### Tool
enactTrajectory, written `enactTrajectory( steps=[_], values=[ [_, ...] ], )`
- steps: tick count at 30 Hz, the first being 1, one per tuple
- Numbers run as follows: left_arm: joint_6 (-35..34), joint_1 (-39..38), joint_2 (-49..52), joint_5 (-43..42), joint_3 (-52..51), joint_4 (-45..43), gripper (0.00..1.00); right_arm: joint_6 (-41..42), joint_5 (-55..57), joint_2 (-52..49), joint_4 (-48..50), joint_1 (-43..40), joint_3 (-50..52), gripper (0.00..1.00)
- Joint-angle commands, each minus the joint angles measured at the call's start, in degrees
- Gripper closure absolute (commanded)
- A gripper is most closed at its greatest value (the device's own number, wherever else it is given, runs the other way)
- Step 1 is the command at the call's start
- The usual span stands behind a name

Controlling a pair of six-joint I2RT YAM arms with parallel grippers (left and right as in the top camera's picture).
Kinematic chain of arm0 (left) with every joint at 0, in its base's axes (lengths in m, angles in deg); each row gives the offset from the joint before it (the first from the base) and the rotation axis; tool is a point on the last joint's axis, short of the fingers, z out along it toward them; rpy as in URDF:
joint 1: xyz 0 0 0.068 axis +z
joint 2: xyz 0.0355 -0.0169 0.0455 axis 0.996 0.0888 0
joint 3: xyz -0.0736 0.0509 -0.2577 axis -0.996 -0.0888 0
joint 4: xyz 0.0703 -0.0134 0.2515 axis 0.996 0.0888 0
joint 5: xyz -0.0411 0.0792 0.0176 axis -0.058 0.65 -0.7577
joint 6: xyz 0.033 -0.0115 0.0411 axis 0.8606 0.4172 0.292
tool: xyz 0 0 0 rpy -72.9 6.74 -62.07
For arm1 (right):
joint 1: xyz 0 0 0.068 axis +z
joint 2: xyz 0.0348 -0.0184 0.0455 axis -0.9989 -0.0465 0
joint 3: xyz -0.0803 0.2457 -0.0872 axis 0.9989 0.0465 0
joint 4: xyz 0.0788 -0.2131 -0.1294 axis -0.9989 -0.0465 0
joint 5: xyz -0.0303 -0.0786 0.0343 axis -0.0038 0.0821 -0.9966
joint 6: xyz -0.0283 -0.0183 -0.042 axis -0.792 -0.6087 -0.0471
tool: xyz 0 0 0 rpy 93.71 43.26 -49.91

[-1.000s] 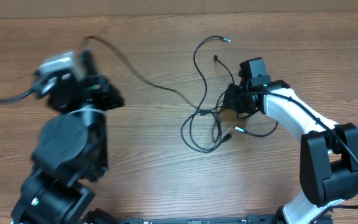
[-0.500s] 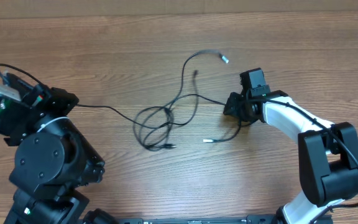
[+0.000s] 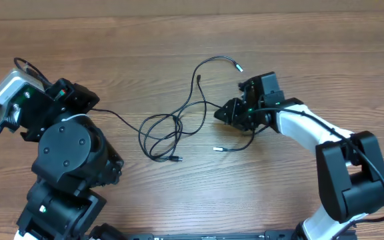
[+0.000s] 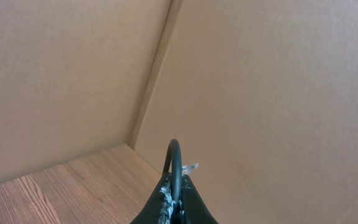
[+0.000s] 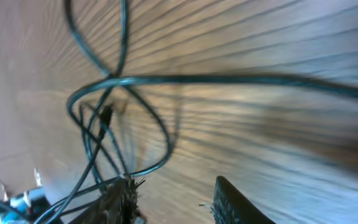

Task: Untangle cables

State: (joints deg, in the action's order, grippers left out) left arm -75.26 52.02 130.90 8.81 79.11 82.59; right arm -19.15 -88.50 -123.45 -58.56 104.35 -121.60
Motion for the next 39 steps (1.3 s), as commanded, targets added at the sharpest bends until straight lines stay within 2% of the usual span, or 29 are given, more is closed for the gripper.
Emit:
enactTrajectory(
  steps=[1, 2, 7, 11, 16, 21, 27, 30, 34, 38, 39],
  values=[
    [1.0, 0.3, 0.5, 0.1, 0.9, 0.5, 0.96, 4.6, 2.3, -0.5, 0.6, 2.4, 0.5, 0.63],
    [1.0, 0.3, 0.9, 0.2, 0.9, 1.0, 0.96, 6.5, 4.8, -0.5, 0.5, 3.0, 0.5, 0.66],
    [0.4, 0.3, 4.1, -1.0, 0.9, 7.5, 0.96, 9.7, 11.3, -0.5, 0.6, 4.5, 0.5, 0.70],
    [-1.6, 0.4, 8.2, -10.7, 0.9, 15.4, 0.96, 9.7, 11.6, -0.5, 0.0, 4.6, 0.5, 0.69],
    [-2.4, 3.2, 14.4, -25.0, 0.9, 20.0, 0.96, 9.7, 13.3, -0.5, -1.4, 4.6, 0.8, 0.72],
    [-2.4, 13.4, 19.9, -45.0, 0.9, 22.0, 0.96, 9.7, 13.6, -0.5, -1.4, 4.6, 2.0, 0.72],
    [-2.6, 31.5, 25.9, -73.2, 0.9, 24.5, 0.96, 9.7, 15.7, -0.5, -1.4, 4.6, 2.2, 0.71],
    [-2.6, 38.6, 29.5, -82.6, 0.9, 25.3, 0.96, 9.7, 16.3, -0.5, -1.4, 4.6, 2.2, 0.72],
    [-2.6, 43.5, 34.7, -84.3, 0.9, 27.1, 0.96, 9.7, 18.0, -0.5, -1.4, 4.6, 2.2, 0.71],
    [-2.3, 44.2, 39.6, -84.4, 0.9, 29.0, 0.96, 9.7, 19.3, -0.5, -1.6, 4.6, 2.2, 0.68],
    [-1.9, 44.1, 40.7, -84.4, 0.9, 29.2, 0.91, 9.7, 19.5, -0.5, -1.6, 4.6, 2.2, 0.68]
  ],
)
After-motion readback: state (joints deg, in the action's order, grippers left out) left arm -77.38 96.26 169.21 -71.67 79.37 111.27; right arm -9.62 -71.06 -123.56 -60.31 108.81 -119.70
